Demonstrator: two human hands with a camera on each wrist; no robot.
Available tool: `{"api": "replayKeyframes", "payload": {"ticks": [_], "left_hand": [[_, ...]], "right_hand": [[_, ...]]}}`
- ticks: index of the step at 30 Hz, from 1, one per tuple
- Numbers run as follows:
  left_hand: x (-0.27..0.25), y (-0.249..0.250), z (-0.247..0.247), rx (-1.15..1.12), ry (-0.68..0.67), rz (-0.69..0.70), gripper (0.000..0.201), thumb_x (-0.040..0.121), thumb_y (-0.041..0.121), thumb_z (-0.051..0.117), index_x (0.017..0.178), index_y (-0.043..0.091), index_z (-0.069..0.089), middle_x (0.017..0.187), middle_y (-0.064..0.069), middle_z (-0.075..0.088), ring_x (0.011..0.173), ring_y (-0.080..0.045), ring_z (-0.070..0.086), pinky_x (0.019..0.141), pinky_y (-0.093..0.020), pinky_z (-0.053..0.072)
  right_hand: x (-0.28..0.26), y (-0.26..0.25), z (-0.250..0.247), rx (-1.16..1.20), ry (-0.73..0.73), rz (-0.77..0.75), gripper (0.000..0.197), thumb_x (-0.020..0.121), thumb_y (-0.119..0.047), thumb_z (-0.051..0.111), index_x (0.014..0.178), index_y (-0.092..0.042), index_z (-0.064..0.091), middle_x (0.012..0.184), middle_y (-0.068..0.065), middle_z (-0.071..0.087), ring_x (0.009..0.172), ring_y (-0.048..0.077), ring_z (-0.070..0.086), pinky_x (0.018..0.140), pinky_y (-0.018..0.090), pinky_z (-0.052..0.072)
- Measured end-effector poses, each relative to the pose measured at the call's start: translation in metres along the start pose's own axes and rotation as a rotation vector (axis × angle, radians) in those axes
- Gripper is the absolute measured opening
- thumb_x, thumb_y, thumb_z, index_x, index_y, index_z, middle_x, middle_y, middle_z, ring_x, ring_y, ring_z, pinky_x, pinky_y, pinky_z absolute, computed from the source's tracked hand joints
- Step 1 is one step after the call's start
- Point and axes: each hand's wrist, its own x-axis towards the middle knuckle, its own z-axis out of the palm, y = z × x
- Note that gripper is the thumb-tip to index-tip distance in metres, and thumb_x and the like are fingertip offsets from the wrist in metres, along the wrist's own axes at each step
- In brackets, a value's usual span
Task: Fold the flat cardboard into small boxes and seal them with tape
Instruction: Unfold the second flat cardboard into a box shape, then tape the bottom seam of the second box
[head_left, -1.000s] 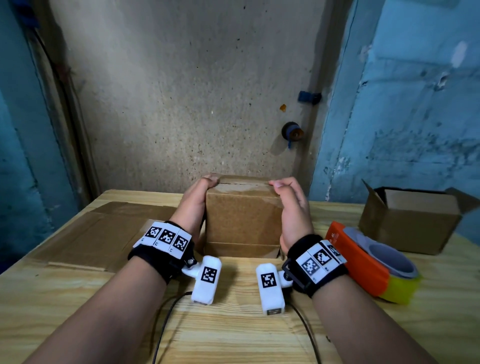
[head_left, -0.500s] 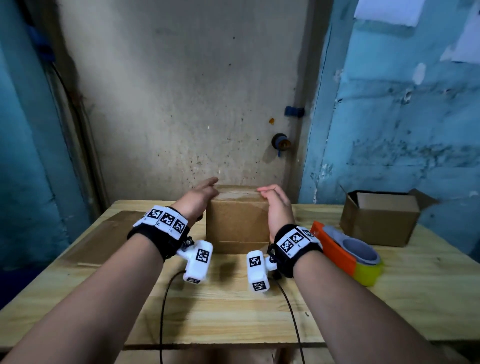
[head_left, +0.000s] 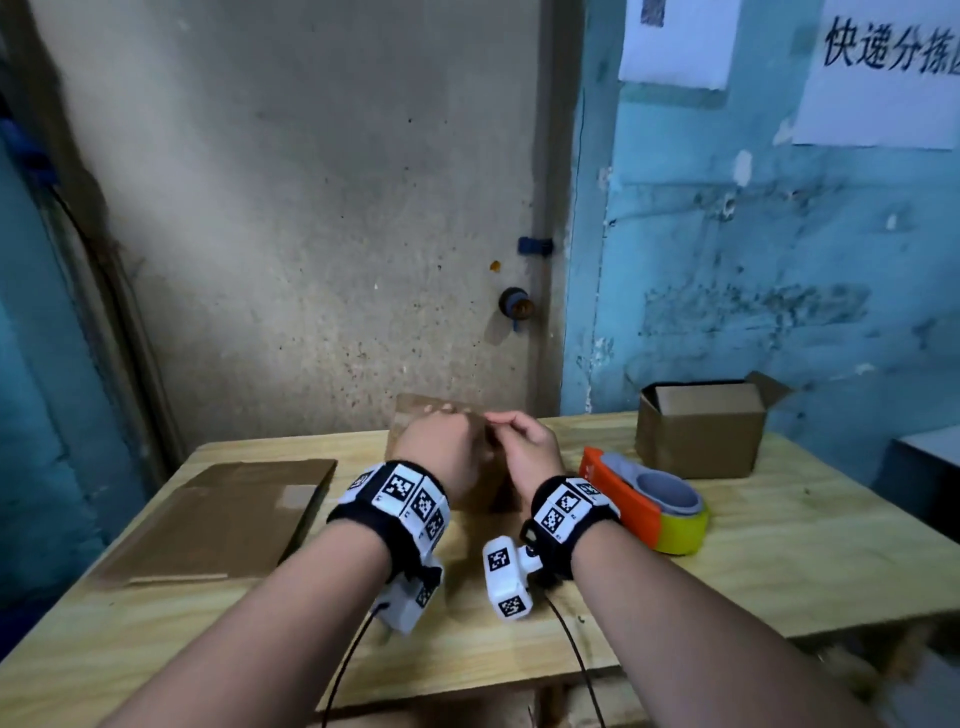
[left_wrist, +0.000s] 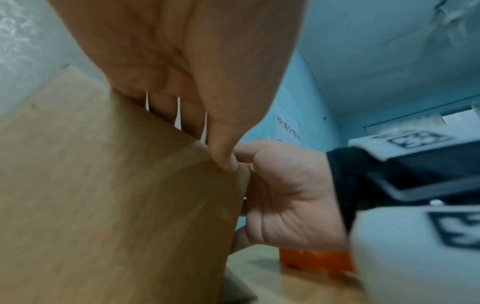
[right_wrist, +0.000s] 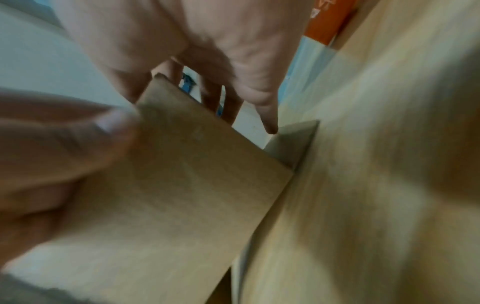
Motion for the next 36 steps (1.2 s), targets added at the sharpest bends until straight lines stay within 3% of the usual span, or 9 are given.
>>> {"api": "replayKeyframes", "payload": {"ticks": [3,6,9,14,17,23,27,33,36], "left_hand": [[0.007,-0.018,-0.015,-0.039,-0.053,0.029,0.044,0.084,0.031,0.072,0.128,0.033,0.065,0.116,0.0,0.072,0.108,-0.026,0.067,0.088,-0.036,0.054],[0.006,-0.036,-0.024,-0.112,-0.034,0.02,0.048,0.079,0.043,0.079,0.126,0.037,0.069,0.117,0.004,0.074,0.108,-0.023,0.069,0.091,-0.038,0.055],[0.001,-0.028,-0.014,-0.045,0.005,0.044,0.044,0.086,0.055,0.07,0.128,0.042,0.066,0.123,0.009,0.072,0.111,-0.024,0.068,0.09,-0.035,0.054],[-0.002,-0.007,0.014,-0.096,0.035,-0.008,0.033,0.098,0.058,0.051,0.125,0.046,0.066,0.117,0.002,0.073,0.105,-0.029,0.068,0.083,-0.034,0.05],[0.0,-0.014,0.016,-0.149,0.048,0.0,0.035,0.096,0.061,0.052,0.126,0.048,0.065,0.123,0.006,0.072,0.11,-0.025,0.068,0.087,-0.032,0.053],[0.001,-0.013,0.021,-0.179,0.015,-0.029,0.038,0.098,0.057,0.051,0.132,0.047,0.062,0.134,0.009,0.066,0.117,-0.024,0.065,0.094,-0.033,0.052],[0.003,-0.013,0.014,-0.261,-0.054,-0.015,0.032,0.097,0.046,0.058,0.127,0.038,0.068,0.128,0.005,0.07,0.115,-0.022,0.065,0.087,-0.026,0.047],[0.014,-0.008,0.01,-0.248,-0.088,-0.072,0.023,0.095,0.04,0.067,0.114,0.033,0.076,0.112,0.005,0.075,0.107,-0.021,0.068,0.086,-0.027,0.05],[0.011,-0.009,0.01,-0.255,-0.077,-0.065,0.024,0.095,0.04,0.065,0.115,0.031,0.076,0.117,0.005,0.074,0.111,-0.021,0.066,0.089,-0.026,0.05]], "right_hand": [[0.002,-0.007,0.012,0.002,-0.03,0.006,0.033,0.099,-0.007,0.062,0.082,-0.028,0.082,0.098,0.005,0.08,0.105,0.029,0.073,0.099,0.042,0.058],[0.003,-0.012,0.015,-0.075,-0.036,-0.052,0.025,0.1,-0.011,0.063,0.086,-0.026,0.077,0.097,-0.004,0.078,0.099,0.016,0.07,0.092,0.024,0.052],[0.012,-0.009,0.012,-0.16,-0.03,-0.058,0.023,0.1,-0.012,0.062,0.084,-0.024,0.074,0.09,-0.007,0.075,0.094,0.015,0.07,0.089,0.027,0.056],[0.019,-0.009,0.0,-0.222,-0.068,0.044,0.024,0.098,-0.034,0.072,0.115,-0.017,0.074,0.097,-0.007,0.074,0.088,0.01,0.07,0.083,0.017,0.054],[0.023,-0.014,0.0,-0.225,-0.061,0.09,0.012,0.102,-0.018,0.068,0.109,-0.012,0.074,0.088,-0.004,0.073,0.074,0.005,0.068,0.063,0.009,0.051],[0.024,-0.012,0.007,-0.207,-0.04,0.143,0.009,0.1,-0.012,0.069,0.099,-0.018,0.076,0.104,0.005,0.078,0.097,0.021,0.074,0.098,0.035,0.059],[0.015,-0.022,0.005,-0.24,-0.049,0.157,0.022,0.103,-0.018,0.067,0.121,-0.011,0.075,0.106,0.001,0.074,0.091,0.015,0.069,0.082,0.017,0.056],[0.009,-0.054,-0.027,-0.477,-0.031,0.24,0.039,0.104,-0.029,0.064,0.141,-0.016,0.064,0.144,0.003,0.062,0.134,0.026,0.057,0.102,0.025,0.04],[0.008,-0.06,-0.058,-0.812,0.081,0.24,0.046,0.092,-0.032,0.062,0.137,-0.023,0.062,0.148,0.012,0.053,0.137,0.038,0.049,0.117,0.042,0.04]]}}
